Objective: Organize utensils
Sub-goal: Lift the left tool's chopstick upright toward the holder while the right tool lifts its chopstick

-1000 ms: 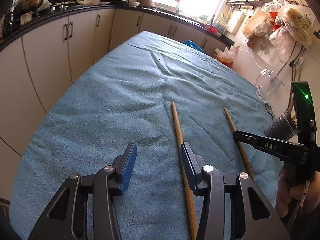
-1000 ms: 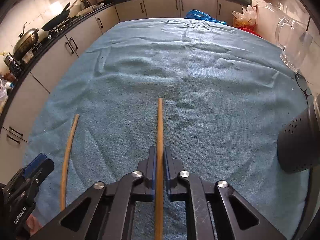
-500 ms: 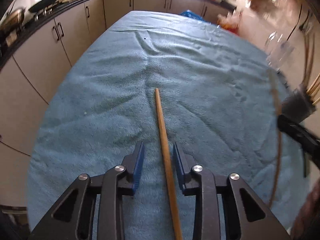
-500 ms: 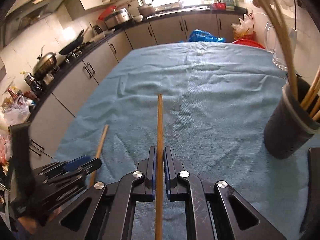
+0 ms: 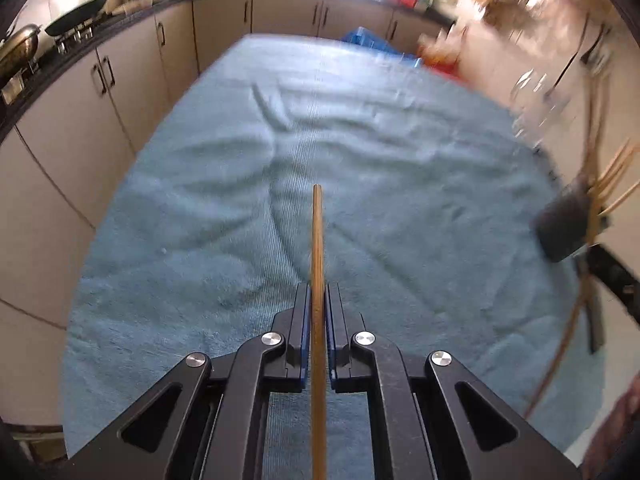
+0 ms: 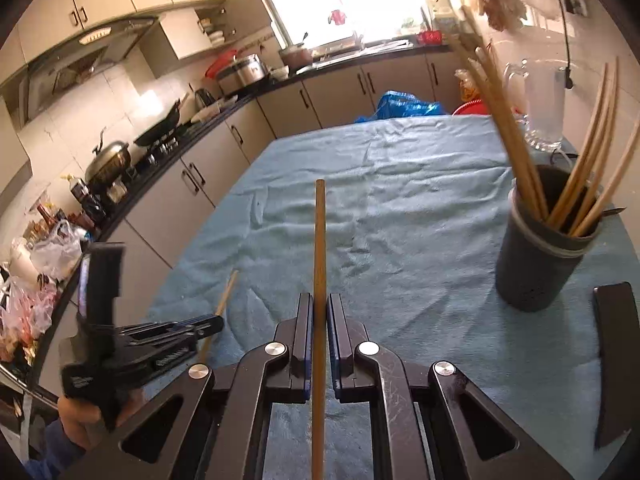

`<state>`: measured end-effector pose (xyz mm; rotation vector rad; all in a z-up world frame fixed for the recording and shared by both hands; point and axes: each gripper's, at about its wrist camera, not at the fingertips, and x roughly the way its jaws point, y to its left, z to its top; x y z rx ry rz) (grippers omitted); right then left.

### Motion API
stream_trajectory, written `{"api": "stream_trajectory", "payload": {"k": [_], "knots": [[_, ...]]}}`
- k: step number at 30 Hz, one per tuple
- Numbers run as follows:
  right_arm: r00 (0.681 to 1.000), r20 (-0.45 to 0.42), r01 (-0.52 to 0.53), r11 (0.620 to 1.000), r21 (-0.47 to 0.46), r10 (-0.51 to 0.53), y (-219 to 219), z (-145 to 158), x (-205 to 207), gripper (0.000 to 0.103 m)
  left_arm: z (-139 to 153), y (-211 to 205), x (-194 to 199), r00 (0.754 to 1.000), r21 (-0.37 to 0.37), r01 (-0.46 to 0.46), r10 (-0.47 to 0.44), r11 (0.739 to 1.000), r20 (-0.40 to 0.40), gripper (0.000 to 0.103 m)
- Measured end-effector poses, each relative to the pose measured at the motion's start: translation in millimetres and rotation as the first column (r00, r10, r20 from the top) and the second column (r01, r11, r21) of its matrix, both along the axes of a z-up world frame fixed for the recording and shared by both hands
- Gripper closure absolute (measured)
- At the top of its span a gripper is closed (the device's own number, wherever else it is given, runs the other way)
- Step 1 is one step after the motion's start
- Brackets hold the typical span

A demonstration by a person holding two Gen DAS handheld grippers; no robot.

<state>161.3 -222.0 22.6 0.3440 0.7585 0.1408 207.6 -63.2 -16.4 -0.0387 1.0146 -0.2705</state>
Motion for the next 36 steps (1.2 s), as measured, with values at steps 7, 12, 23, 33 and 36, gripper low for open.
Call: {"api": "stream_trajectory", "payload": {"k": [7,12,23,33,36], "knots": [[0.989,0.147,0.024,1.0,0.011,-0.026,-2,27,-28,0.095,63,14,-31,0.979,-0.113,0.019,0.004,0.993,0.204,0.097],[0.972,0.233,0.033,0.999,0.002,-0.033,6,43,-42,0.095,88,20,-51,0.944,-0.17,0.032,0.025,0.985,0.328,0.097],[0.97,0.238,0.043,0.999,0.004,-0.042,10,42,-48,0.095,84,20,-54,0.95,-0.171,0.037,0.019,0.985,0.311,0.097],[0.964,0.261,0.049,0.999,0.015,-0.051,2,47,-57,0.095,93,15,-62,0.942,-0.165,0.06,-0.001,0.984,0.335,0.097],[0.964,0.26,0.054,0.998,0.021,-0.057,-2,46,-59,0.095,94,14,-63,0.941,-0.165,0.069,-0.009,0.984,0.338,0.096]]}}
